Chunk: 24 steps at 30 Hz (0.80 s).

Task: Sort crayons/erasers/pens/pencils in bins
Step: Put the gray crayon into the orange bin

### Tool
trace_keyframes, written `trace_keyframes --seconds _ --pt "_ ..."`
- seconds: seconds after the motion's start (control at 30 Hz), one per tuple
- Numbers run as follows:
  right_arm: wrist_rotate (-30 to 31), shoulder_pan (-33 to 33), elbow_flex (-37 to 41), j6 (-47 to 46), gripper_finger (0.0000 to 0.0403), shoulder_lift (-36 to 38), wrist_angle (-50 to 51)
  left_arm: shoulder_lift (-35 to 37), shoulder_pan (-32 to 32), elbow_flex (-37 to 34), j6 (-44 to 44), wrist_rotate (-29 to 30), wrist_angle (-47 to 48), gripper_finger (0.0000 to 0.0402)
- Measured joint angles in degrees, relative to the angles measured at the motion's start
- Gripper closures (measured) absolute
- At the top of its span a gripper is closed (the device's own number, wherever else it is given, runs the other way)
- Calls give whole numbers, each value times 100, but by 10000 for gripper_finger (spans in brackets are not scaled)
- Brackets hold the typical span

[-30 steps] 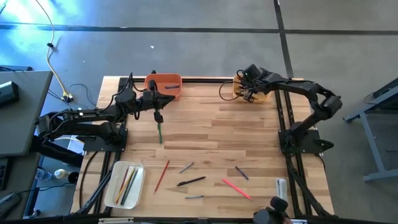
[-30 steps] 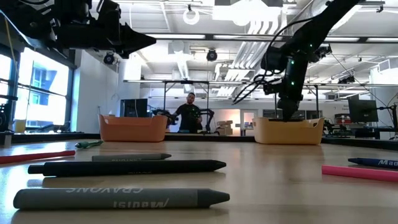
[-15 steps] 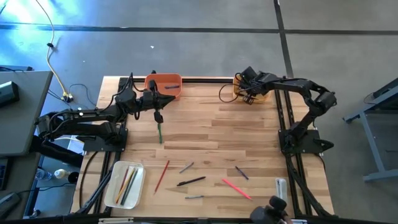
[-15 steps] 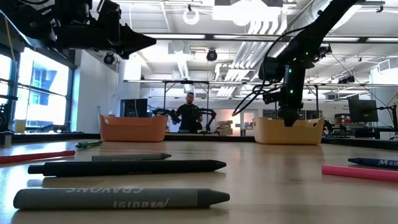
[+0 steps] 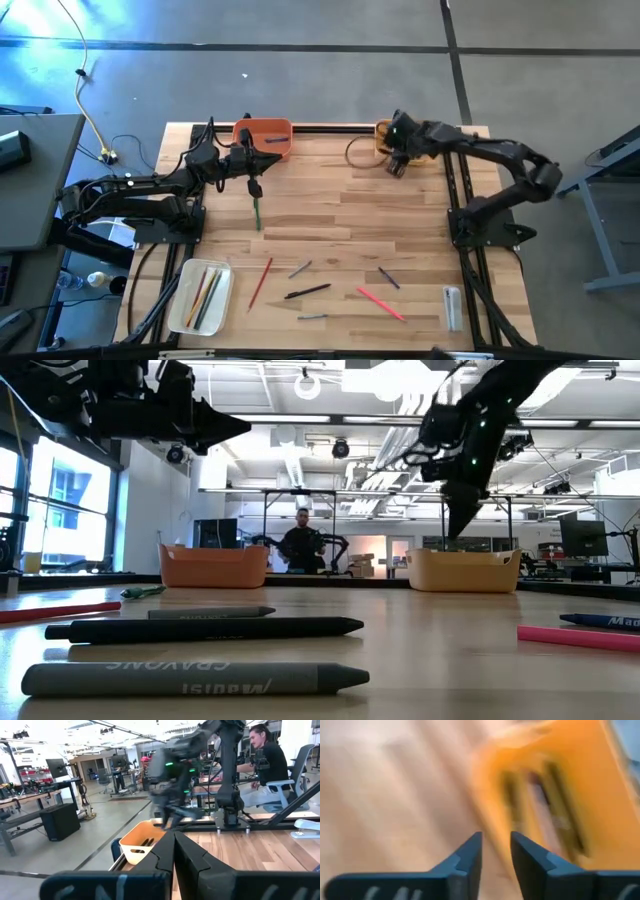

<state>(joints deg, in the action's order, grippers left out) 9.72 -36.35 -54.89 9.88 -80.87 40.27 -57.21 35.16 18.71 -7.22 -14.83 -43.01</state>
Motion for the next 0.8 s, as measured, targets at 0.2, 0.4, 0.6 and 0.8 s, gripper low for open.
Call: trace_keyframes --seconds 0.2,0.4,0.6,0.8 --pt "-121 1793 987 -947 392 543 -975 0 0 1 -2 0 19 401" --pt "-45 3787 1804 -2158 388 408 -2771 0 0 1 -2 0 31 401" --pt "496 5200 1776 -2595 401 -524 -4266 0 2 1 0 2 45 401" --pt "442 5759 859 -2784 402 -1730 -4297 0 0 1 1 4 126 401"
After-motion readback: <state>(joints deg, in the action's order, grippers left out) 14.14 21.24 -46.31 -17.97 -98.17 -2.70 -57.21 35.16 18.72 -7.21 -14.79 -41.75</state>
